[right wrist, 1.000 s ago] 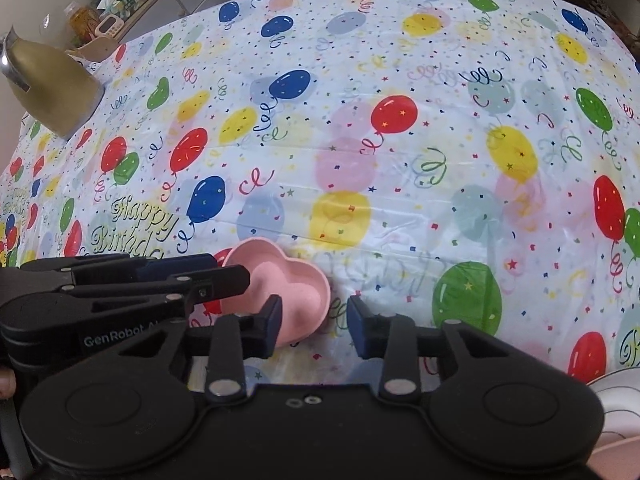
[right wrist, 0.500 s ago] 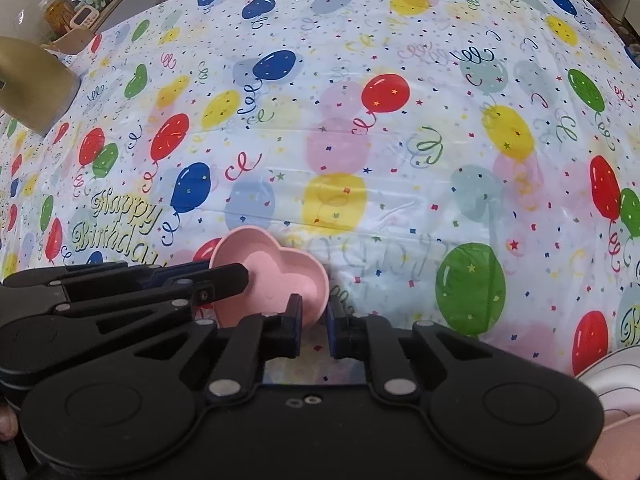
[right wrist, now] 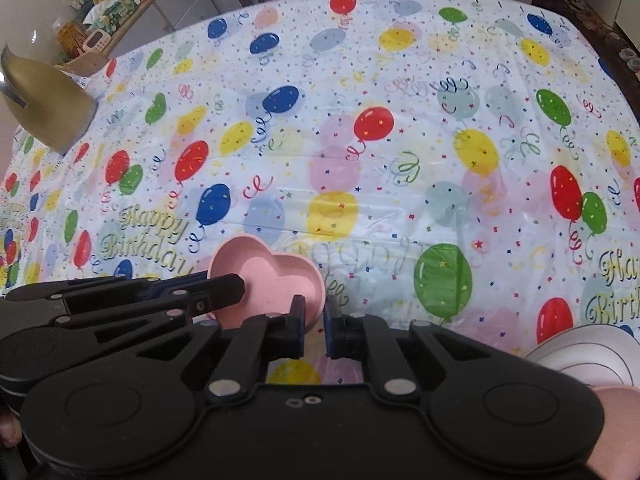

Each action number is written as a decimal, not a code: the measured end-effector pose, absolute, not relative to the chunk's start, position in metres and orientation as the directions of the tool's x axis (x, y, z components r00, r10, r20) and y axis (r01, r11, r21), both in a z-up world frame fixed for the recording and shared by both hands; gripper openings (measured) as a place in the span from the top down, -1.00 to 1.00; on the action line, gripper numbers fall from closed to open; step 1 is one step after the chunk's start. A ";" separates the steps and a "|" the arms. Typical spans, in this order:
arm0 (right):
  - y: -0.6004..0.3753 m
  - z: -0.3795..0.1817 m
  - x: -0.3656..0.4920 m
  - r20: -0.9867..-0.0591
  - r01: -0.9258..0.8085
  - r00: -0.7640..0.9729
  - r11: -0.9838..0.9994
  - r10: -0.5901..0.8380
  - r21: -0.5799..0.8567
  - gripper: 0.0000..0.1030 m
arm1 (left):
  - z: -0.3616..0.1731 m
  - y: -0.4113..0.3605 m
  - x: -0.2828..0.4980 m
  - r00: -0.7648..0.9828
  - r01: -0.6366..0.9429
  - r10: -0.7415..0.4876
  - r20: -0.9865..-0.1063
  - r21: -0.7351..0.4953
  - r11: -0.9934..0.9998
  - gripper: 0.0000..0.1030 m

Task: Organize plates and bowls
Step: 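Lift the pink heart dish and carry it over the cream bowl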

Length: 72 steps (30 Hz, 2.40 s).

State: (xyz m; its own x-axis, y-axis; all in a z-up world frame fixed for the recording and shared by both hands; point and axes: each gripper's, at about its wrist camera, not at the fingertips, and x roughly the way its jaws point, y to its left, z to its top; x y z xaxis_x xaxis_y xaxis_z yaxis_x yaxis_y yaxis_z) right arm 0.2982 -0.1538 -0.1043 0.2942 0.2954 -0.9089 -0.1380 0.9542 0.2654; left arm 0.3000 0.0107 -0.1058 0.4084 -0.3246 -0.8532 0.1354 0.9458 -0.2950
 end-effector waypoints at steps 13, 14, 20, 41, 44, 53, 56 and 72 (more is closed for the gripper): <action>-0.171 -0.051 0.257 -0.879 -0.219 0.329 0.933 0.345 0.284 0.83 | -0.052 -0.012 0.245 0.483 0.090 -0.257 -0.837 -0.244 0.966 0.82; -0.172 -0.048 0.253 -0.877 -0.227 0.329 0.931 0.350 0.286 0.83 | -0.049 -0.013 0.241 0.486 0.083 -0.252 -0.837 -0.243 0.966 0.82; -0.180 -0.036 0.231 -0.867 -0.268 0.325 0.916 0.377 0.298 0.83 | -0.038 -0.021 0.212 0.504 0.054 -0.223 -0.834 -0.228 0.972 0.82; -0.176 -0.053 0.179 -0.885 -0.347 0.226 0.882 0.408 0.319 0.83 | -0.062 -0.025 0.152 0.449 -0.041 -0.142 -0.882 -0.179 0.983 0.82; -0.172 -0.063 0.179 -0.890 -0.349 0.202 0.879 0.408 0.324 0.82 | -0.071 -0.022 0.152 0.431 -0.051 -0.136 -0.892 -0.175 0.983 0.82; -0.164 -0.084 0.183 -0.904 -0.358 0.175 0.881 0.389 0.309 0.82 | -0.088 -0.023 0.160 0.393 -0.029 -0.119 -0.912 -0.142 0.989 0.82; -0.161 -0.087 0.185 -0.911 -0.362 0.176 0.885 0.373 0.293 0.82 | -0.089 -0.025 0.165 0.394 -0.014 -0.109 -0.913 -0.125 0.992 0.82; -0.163 -0.081 0.188 -0.919 -0.356 0.138 0.884 0.370 0.302 0.80 | -0.092 -0.030 0.175 0.353 0.012 -0.091 -0.931 -0.093 0.996 0.82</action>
State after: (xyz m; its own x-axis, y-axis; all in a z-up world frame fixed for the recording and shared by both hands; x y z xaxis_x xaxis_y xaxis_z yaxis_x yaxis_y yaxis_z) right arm 0.1883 -0.1635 -0.0808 0.1380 0.3697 -0.9188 -0.3562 0.8842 0.3023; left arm 0.1752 -0.0297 -0.0921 0.3532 -0.0914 -0.9311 0.0118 0.9956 -0.0933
